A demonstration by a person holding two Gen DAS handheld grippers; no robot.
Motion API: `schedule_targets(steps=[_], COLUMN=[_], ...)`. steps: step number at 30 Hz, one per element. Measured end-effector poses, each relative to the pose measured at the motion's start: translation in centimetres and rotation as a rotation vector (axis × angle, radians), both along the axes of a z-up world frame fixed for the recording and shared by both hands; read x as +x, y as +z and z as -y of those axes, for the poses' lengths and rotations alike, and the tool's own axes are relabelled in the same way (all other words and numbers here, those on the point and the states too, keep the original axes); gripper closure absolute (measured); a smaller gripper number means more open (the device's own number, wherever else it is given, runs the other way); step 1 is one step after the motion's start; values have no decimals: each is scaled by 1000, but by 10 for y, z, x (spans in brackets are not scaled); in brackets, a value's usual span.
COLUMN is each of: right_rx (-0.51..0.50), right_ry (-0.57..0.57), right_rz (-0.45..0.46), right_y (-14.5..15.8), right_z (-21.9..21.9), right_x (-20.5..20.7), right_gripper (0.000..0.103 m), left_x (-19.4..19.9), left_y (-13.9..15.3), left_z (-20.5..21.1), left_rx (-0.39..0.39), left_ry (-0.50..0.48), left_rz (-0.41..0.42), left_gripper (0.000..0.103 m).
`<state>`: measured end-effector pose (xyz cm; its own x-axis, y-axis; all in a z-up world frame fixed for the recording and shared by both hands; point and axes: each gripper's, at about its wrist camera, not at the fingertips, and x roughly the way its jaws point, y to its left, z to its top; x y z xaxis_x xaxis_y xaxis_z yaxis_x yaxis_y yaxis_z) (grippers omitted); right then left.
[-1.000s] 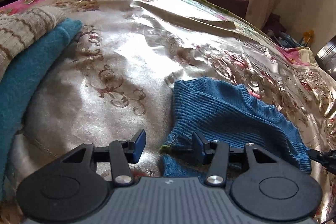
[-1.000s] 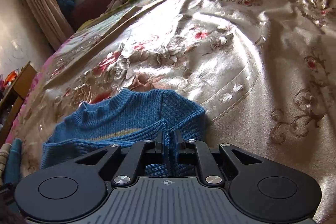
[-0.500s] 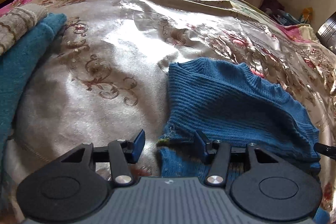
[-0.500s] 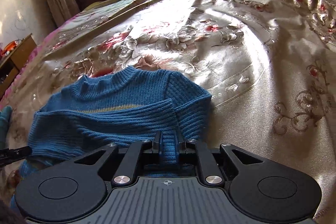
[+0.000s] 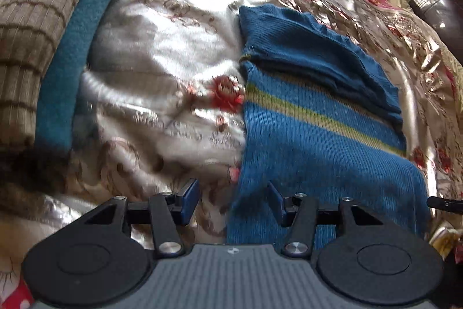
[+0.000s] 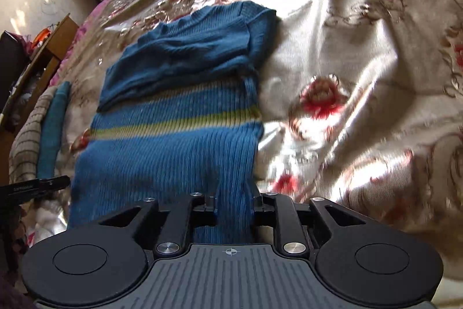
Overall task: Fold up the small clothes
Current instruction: 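Open both grippers and move them to the sweater hem, then grasp the sweater hem with both grippers and fold it up over the collar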
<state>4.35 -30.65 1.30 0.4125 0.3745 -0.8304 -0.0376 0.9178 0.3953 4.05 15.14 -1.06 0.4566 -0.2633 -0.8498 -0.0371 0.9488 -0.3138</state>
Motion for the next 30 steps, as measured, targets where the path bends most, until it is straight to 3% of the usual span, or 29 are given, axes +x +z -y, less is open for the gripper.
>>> schedule_targets(steps=[8,13,19,30], right_rx=[-46,-45,-10,52], right_ry=[36,49,74,72], right_rz=[-40,-82,-134,-167], right_y=[-2,-10,-23,-26], right_z=[-1,-4,-10,-10], right_x=[-32,-39,-37,-36], right_gripper=[75,75,75,73], left_x=[-23,-31,-34,-34], left_y=[-12,-15,-18,-20], left_z=[18,22,16,5], left_rx=[44,33,-19,-55], left_ry=[-98,-152,-153,-131], left_rz=[-62,-88,-103,-119], left_gripper=[48,47,49,69])
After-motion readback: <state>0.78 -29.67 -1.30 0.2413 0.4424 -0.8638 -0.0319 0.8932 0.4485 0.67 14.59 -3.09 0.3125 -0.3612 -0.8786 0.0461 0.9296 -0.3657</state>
